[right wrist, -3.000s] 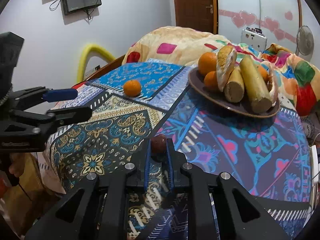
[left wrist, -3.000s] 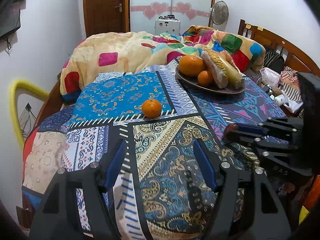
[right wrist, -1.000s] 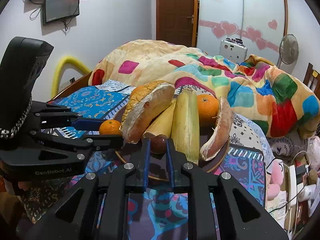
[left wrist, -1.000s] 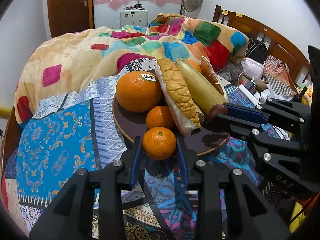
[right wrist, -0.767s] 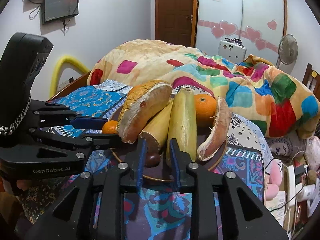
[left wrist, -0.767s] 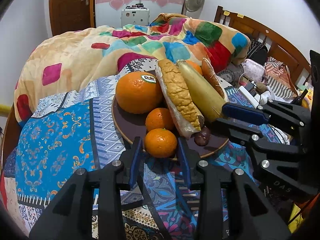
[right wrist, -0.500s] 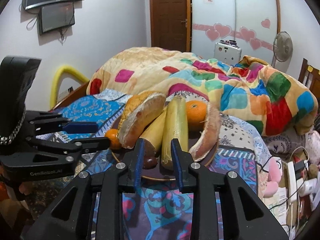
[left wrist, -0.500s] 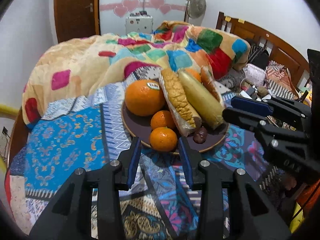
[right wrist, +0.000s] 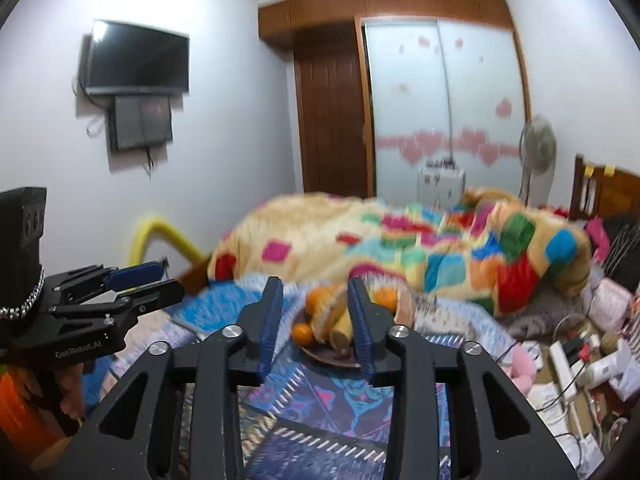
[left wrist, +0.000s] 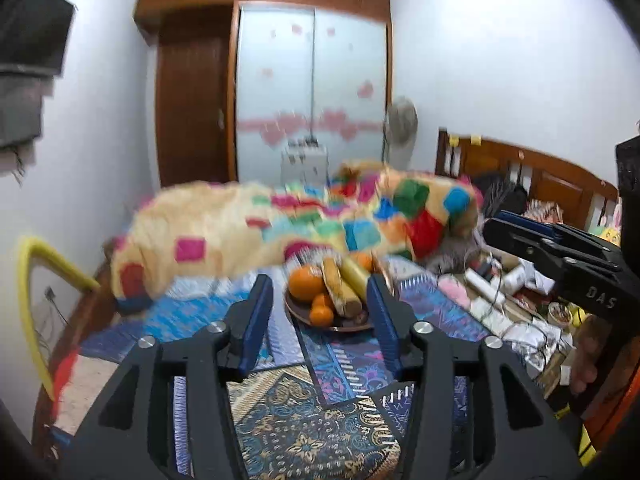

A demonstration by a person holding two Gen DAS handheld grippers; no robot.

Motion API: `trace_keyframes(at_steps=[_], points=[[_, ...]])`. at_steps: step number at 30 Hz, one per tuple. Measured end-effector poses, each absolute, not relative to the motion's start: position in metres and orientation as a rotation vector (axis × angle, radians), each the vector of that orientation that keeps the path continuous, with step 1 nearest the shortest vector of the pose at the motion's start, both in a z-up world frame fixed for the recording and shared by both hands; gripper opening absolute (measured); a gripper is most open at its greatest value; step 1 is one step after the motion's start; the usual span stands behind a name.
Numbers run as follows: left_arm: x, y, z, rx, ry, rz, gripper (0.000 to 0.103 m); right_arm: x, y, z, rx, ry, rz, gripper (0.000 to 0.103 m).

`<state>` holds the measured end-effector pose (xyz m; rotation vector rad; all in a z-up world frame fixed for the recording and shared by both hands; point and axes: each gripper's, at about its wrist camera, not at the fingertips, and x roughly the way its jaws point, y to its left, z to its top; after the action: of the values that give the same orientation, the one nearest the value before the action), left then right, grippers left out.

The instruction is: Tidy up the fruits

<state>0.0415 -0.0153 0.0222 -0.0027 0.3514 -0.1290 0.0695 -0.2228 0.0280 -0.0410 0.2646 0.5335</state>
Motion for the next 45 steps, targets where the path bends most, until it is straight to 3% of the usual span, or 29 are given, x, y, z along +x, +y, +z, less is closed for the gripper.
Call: trace_keyframes(at_steps=[5, 10, 18, 45], points=[[-0.013, -0.018, 0.049, 0.003, 0.224, -0.094, 0.065, 0.021, -0.224, 0.046, -0.036, 0.142, 0.494, 0.047], [-0.048, -0.022, 0.062, 0.014, 0.138, -0.069, 0.089, -0.001, -0.226, 0.049, -0.014, 0.075, 0.46, 0.074], [-0.069, -0.022, 0.063, -0.006, 0.093, -0.046, 0.101, -0.008, -0.23, 0.045, 0.001, 0.051, 0.402, 0.102], [-0.067, -0.022, 0.052, -0.014, 0.101, -0.032, 0.103, -0.019, -0.236, 0.04, 0.025, 0.065, 0.399, 0.103]])
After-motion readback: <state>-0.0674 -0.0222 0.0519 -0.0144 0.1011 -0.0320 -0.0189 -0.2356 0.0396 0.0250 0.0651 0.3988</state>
